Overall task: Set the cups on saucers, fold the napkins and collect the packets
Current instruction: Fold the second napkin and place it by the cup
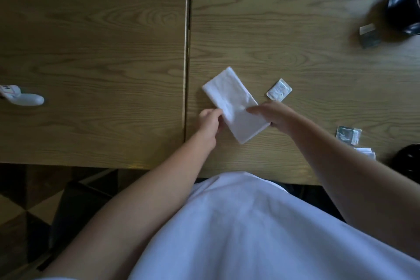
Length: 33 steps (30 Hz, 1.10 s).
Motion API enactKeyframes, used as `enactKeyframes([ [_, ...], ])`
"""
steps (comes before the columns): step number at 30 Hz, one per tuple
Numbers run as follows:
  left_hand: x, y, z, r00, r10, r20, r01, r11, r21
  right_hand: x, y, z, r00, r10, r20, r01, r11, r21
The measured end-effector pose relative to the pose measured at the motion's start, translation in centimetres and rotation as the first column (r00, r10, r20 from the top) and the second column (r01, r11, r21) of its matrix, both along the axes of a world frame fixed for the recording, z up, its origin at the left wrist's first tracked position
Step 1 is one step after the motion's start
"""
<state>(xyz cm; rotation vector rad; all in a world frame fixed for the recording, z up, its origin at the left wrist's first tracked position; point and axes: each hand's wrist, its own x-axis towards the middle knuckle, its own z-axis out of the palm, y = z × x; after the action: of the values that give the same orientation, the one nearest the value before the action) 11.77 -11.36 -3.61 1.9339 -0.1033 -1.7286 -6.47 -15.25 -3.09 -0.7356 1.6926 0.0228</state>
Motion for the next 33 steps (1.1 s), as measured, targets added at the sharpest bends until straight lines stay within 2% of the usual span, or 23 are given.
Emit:
enactKeyframes([
  [2,0.7,-0.3,0.1,0.997,-0.039,-0.063,0.036,0.999,-0.039,-0.5,3.1,-0.3,0.936,-0.321,0.148,0.303,0.944,0.131],
  [4,1.1,0.2,0.2,0.983,-0.153,-0.104,0.147,0.987,-0.065,-0.3,5.7,-0.7,0.844,-0.482,0.237,0.433,0.871,0.231],
  [6,1.3,1.1,-0.1,0.955,-0.286,-0.076,0.278,0.955,-0.105,0.1,7.7,-1.1,0.768,-0.574,0.283,0.503,0.815,0.287],
  [7,1.2,1.6,-0.3,0.941,-0.338,-0.031,0.332,0.934,-0.130,0.4,8.6,-1.2,0.761,-0.588,0.275,0.528,0.807,0.264],
  [10,1.2,2.6,-0.4,0.911,-0.403,0.087,0.412,0.894,-0.175,1.2,10.1,-1.3,0.820,-0.540,0.190,0.540,0.840,0.055],
  [13,1.2,3.5,-0.5,0.920,-0.392,0.006,0.388,0.908,-0.158,1.6,10.6,-0.9,0.909,-0.401,0.115,0.413,0.903,-0.116],
  [15,1.2,3.8,-0.5,0.917,-0.397,-0.035,0.391,0.912,-0.121,1.7,10.4,-0.5,0.940,-0.296,0.169,0.318,0.940,-0.123],
  [16,1.3,3.9,-0.7,0.920,-0.389,-0.049,0.383,0.918,-0.100,1.7,10.1,-0.4,0.923,-0.312,0.225,0.336,0.939,-0.073],
  [18,1.3,3.7,-0.5,0.942,-0.312,-0.125,0.310,0.950,-0.039,1.9,9.3,0.0,0.824,-0.456,0.335,0.448,0.888,0.105],
  [21,1.5,2.6,0.3,0.944,-0.119,-0.308,0.132,0.991,0.021,1.7,7.9,0.8,0.612,-0.674,0.413,0.577,0.738,0.350],
  [24,2.3,1.2,0.8,0.908,-0.048,-0.415,0.073,0.996,0.045,0.8,6.6,1.0,0.515,-0.740,0.433,0.609,0.671,0.423],
  [26,2.6,0.2,1.0,0.925,-0.100,-0.367,0.131,0.989,0.062,0.6,5.8,1.1,0.560,-0.724,0.403,0.613,0.689,0.386],
  [28,2.6,-0.6,1.0,0.943,-0.289,-0.167,0.300,0.953,0.046,0.5,5.0,0.9,0.721,-0.601,0.344,0.550,0.799,0.243],
  [30,2.4,-1.1,0.4,0.845,-0.517,0.136,0.522,0.853,-0.010,0.4,4.4,0.4,0.906,-0.364,0.215,0.368,0.930,0.023],
  [31,2.3,-1.3,0.0,0.785,-0.563,0.257,0.590,0.807,-0.033,0.2,4.2,0.1,0.952,-0.267,0.149,0.280,0.957,-0.074],
  [33,2.2,-1.8,-0.5,0.747,-0.577,0.330,0.626,0.777,-0.061,0.1,4.1,-0.5,0.980,-0.185,0.077,0.196,0.963,-0.184],
])
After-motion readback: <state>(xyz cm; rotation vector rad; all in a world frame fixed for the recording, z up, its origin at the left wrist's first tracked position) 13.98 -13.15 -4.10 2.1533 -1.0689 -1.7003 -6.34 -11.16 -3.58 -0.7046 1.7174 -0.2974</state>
